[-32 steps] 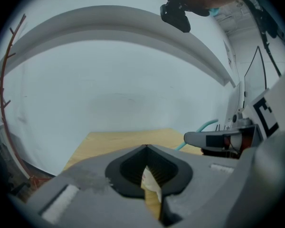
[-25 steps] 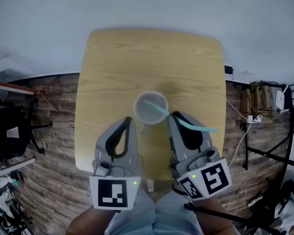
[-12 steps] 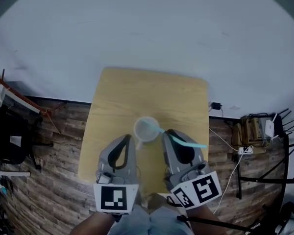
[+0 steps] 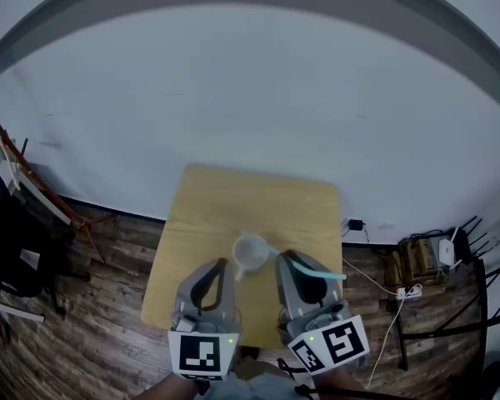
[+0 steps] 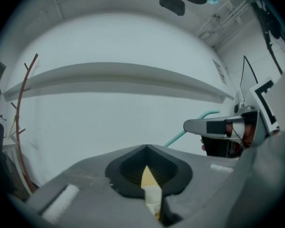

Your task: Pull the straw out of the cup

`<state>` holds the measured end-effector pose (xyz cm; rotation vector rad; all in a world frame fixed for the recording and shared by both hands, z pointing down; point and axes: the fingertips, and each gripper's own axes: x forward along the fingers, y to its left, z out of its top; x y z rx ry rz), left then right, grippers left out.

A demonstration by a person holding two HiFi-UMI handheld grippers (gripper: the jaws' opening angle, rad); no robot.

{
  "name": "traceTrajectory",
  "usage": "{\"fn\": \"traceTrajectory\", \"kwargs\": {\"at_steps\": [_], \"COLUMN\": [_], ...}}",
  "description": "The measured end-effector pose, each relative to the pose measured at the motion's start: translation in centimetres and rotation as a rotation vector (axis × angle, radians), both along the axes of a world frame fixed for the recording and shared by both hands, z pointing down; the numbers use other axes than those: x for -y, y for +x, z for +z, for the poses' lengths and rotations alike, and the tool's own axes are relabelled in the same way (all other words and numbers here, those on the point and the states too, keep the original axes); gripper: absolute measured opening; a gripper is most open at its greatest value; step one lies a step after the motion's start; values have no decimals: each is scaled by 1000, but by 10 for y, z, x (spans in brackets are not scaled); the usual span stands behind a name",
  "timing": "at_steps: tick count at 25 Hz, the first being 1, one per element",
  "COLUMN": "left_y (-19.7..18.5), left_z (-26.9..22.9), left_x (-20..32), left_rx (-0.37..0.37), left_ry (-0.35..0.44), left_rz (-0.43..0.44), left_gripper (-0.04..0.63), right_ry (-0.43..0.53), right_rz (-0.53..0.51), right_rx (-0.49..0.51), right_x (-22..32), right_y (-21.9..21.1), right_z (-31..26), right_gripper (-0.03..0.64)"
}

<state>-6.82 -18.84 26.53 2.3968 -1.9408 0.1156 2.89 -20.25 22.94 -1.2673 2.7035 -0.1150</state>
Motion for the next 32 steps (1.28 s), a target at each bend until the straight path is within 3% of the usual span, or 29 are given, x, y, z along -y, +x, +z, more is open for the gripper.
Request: {"fn": "traceTrajectory", "kwargs": {"at_steps": [15, 32], "left_y": [-1, -7], "left_z": [-29, -53], "left_x": [-74, -95], "left_rx": [-2, -4], "left_ry": [67, 155], "left_rz": [129, 158], "left_gripper": [18, 18], "right_ry": [43, 87], "right_rz": [116, 145], "right_rx": [-14, -50], "right_x": [-97, -113], "right_y": [-11, -24], "right_z": [-13, -25], "right_gripper": [40, 38]}}
